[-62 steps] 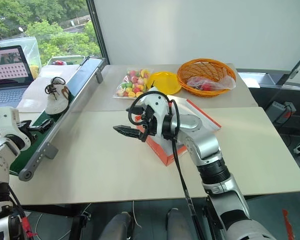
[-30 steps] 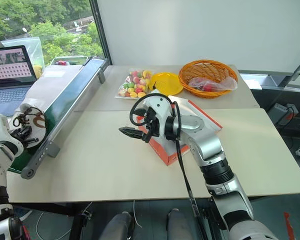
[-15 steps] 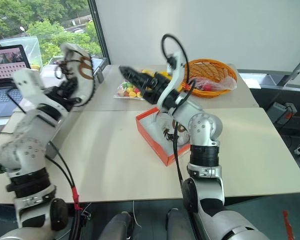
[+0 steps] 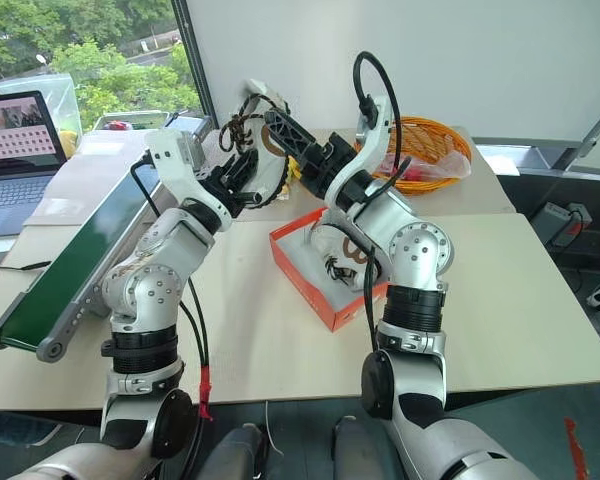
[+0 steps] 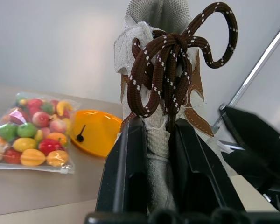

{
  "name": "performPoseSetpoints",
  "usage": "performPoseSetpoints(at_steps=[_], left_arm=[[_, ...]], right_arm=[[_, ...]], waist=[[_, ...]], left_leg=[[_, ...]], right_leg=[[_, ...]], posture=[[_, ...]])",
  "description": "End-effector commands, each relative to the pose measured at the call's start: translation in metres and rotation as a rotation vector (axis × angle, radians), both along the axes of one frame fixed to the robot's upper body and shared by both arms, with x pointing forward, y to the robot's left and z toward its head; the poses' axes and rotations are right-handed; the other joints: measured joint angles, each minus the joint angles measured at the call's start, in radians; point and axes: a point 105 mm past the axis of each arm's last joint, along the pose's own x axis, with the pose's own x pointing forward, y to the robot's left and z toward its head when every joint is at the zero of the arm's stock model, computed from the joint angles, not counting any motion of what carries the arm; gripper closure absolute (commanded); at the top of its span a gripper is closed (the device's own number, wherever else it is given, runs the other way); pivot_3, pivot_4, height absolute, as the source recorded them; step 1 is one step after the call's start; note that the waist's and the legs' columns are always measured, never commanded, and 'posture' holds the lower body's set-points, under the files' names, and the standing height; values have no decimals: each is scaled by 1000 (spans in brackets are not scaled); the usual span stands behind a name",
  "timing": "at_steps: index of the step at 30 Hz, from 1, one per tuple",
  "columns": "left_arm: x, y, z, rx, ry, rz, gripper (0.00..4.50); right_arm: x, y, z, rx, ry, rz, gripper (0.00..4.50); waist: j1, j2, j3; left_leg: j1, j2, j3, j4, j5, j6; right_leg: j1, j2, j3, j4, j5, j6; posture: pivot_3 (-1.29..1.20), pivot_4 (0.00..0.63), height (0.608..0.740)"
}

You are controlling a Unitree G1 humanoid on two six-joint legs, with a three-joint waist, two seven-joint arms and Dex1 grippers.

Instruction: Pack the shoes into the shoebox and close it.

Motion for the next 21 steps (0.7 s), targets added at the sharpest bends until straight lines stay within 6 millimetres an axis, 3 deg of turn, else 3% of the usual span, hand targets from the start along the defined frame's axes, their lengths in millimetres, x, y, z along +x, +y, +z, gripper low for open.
performPoseSetpoints(at_steps=[1,7,13,21], left_arm=[[-10,-4,24,-15,-88,-3,3814],[-16,-15,35,-47,-109,-14,3814],[-19,-9,48,-55,-135,3,3814],[-24,-22,63,-64,-167,-30,3814]], right_arm=[[-8,-1,15,5,-64,0,0],[-7,-2,19,32,-66,2,0],[-4,-1,16,9,-62,9,0],[-2,2,12,-2,-54,20,0]], waist=[[0,0,0],[2,0,0],[1,0,0],[2,0,0]], left_leg=[[0,0,0,0,0,0],[-1,0,0,0,0,0],[0,0,0,0,0,0],[-1,0,0,0,0,0]], right_leg=[[0,0,0,0,0,0],[0,0,0,-1,0,0],[0,0,0,-1,0,0],[0,0,0,-3,0,0]], posture=[[0,150,740],[0,150,740],[0,150,740],[0,150,740]])
